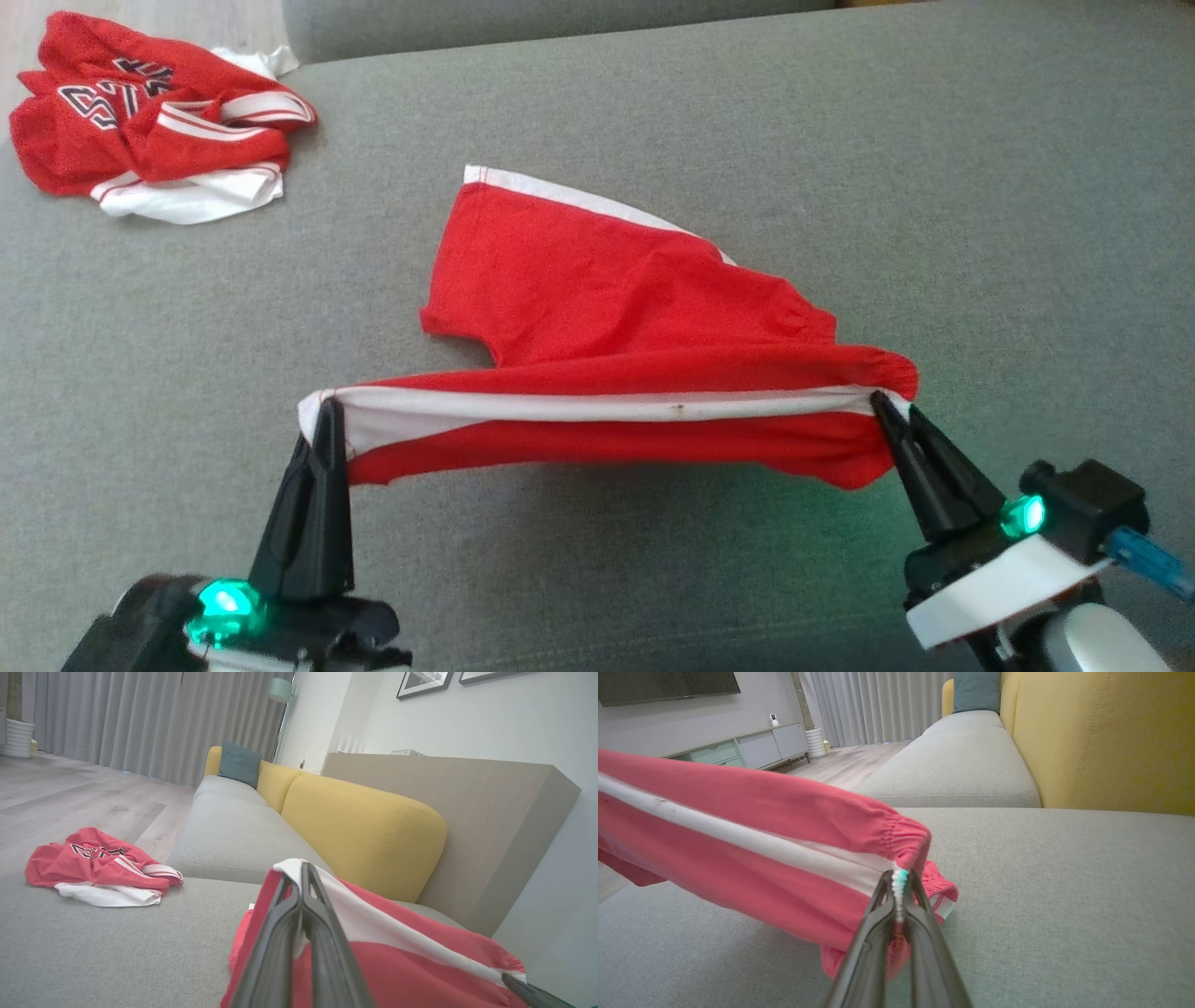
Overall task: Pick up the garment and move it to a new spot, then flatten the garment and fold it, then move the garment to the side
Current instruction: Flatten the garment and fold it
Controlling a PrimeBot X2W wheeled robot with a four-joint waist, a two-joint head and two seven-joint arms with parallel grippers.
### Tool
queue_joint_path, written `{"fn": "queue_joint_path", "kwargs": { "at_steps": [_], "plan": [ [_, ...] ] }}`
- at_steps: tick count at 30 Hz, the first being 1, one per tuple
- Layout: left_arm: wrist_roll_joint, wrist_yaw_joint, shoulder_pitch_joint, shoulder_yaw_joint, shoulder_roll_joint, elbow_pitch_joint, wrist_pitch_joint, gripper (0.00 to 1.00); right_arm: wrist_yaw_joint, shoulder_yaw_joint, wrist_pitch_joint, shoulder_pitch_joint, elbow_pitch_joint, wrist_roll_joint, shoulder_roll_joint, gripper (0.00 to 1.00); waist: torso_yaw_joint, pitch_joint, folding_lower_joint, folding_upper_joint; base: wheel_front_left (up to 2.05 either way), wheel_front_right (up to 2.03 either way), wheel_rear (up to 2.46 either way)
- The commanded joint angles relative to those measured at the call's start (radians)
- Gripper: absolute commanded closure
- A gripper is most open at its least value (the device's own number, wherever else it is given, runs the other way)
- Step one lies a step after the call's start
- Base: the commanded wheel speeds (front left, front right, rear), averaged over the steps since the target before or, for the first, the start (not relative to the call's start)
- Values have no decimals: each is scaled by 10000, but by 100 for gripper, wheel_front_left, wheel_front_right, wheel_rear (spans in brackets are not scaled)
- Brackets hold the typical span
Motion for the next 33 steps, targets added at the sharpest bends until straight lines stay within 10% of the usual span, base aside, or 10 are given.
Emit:
{"fn": "queue_joint_path", "kwargs": {
  "at_steps": [1,16,33],
  "plan": [
    [-111,12,-471,343,6,-170,17,100,-9,131,33,-179,-322,90,-83,100,-12,53,1,-1,0,0,0],
    [14,-1030,-5310,515,839,4617,-21,100,-9,270,-321,-1457,1283,16,1316,100,-456,1248,1,-1,0,0,0],
    [1183,-1152,-9258,129,683,9241,-60,100,-9,-42,-1027,-3204,3133,-469,2690,100,-1082,2572,1,-1,0,0,0]
  ]
}}
